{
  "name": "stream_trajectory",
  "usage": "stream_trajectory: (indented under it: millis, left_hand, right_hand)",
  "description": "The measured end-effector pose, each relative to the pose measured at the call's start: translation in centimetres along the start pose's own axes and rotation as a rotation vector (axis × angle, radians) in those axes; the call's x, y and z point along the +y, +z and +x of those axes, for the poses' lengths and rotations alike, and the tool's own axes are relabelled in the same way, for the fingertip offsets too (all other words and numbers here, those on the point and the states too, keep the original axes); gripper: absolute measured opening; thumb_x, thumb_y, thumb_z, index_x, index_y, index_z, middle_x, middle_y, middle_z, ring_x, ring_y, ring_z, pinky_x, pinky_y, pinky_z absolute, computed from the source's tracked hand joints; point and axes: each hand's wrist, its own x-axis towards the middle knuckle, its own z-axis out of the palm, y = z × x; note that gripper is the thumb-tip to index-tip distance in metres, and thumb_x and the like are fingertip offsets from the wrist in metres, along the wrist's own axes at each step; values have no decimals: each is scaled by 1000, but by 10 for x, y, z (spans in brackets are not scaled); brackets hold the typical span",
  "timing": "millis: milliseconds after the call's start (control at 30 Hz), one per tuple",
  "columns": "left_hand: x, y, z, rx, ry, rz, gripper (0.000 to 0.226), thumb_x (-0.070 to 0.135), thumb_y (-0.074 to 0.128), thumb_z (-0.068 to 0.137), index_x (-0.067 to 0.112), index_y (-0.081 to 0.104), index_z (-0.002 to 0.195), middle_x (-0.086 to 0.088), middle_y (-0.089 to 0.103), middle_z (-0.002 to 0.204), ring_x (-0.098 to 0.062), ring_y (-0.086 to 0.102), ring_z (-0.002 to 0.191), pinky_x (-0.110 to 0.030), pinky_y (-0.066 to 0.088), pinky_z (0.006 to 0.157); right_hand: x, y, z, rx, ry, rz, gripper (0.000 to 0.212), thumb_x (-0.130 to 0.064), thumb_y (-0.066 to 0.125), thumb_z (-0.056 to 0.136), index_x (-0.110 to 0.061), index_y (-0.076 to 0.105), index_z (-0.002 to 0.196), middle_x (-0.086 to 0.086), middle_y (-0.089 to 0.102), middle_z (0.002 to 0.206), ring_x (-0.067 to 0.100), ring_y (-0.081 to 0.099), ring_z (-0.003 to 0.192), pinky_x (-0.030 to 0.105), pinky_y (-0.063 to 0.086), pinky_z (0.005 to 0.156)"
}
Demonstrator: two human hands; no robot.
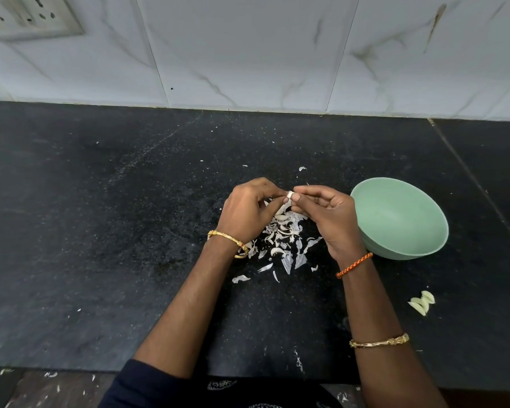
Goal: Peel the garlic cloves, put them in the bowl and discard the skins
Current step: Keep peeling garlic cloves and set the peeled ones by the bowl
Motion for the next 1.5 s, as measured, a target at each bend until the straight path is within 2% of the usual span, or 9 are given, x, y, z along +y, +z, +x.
stream_trajectory:
  millis: [333, 533, 633, 800, 967, 1067, 1233, 1400, 1500]
  left_hand:
    - [3, 4, 0, 2, -30, 47, 7, 24, 69, 83, 20, 74, 86, 16, 62, 83, 12, 47, 62, -17, 32, 54]
    - [12, 10, 0, 98, 23, 241, 13, 30, 62, 76, 18, 65, 72, 8, 61, 74, -8, 56, 62, -17, 33, 48]
    - [13, 14, 0, 148, 64, 245, 23, 37, 53, 76, 16, 62, 69, 6, 59, 72, -12, 58, 60, -19, 38, 44]
    - [8, 18, 3, 176, 94, 175, 21, 31, 54, 75, 12, 59, 69, 1, 58, 71, -16, 57, 59, -31, 48, 48]
    - [7, 17, 3, 153, 65, 177, 15, 27, 63, 76, 13, 58, 71, 2, 57, 72, -16, 56, 61, -30, 47, 49]
    - [7, 15, 1, 128, 63, 211, 19, 34, 59, 77, 16, 57, 72, 4, 58, 73, -14, 57, 64, -27, 46, 49]
    - [2, 9, 1, 88, 33, 237, 19, 37, 57, 77, 18, 55, 74, 7, 55, 74, -9, 48, 61, -21, 33, 49]
    - [0, 3, 2, 91, -25, 200, 12, 27, 66, 76, 19, 57, 75, 8, 54, 75, -8, 48, 63, -18, 32, 52]
    - [-1, -2, 3, 141, -71, 168, 11, 25, 64, 76, 19, 56, 74, 9, 55, 75, -9, 53, 65, -23, 42, 55]
  right_hand:
    - [4, 0, 2, 14, 1, -57, 9, -6, 71, 84, -3, 72, 92, 17, 72, 86, 20, 72, 75, 23, 57, 66]
    - [-1, 6, 0, 31, 11, -13, 5, -1, 71, 82, -5, 71, 84, 17, 71, 84, 18, 72, 73, 21, 56, 68]
    - [-2, 8, 1, 48, 9, -29, 6, -1, 73, 80, -8, 72, 81, 14, 73, 83, 20, 72, 76, 22, 56, 70]
    - [-7, 9, 1, 5, 25, -34, 7, -2, 72, 81, -9, 72, 81, 6, 73, 79, 15, 72, 74, 20, 55, 67]
    - [-8, 6, 1, -60, 112, 30, 15, -1, 70, 81, -9, 72, 93, 7, 74, 88, 16, 72, 85, 21, 55, 72]
    - [-8, 3, 0, -117, 160, 58, 16, 1, 66, 83, -10, 71, 94, 3, 75, 85, 13, 71, 84, 19, 54, 72]
    - [-10, -3, 2, -195, 235, 93, 16, 4, 63, 83, -3, 70, 96, 5, 75, 85, 12, 70, 82, 20, 56, 74]
    - [-10, -4, 1, -264, 308, 155, 18, 6, 59, 85, -1, 68, 99, 5, 74, 90, 13, 70, 83, 20, 56, 76]
    - [-12, -5, 1, -283, 353, 219, 22, 3, 61, 82, 1, 67, 103, 10, 73, 89, 13, 70, 80, 19, 56, 75]
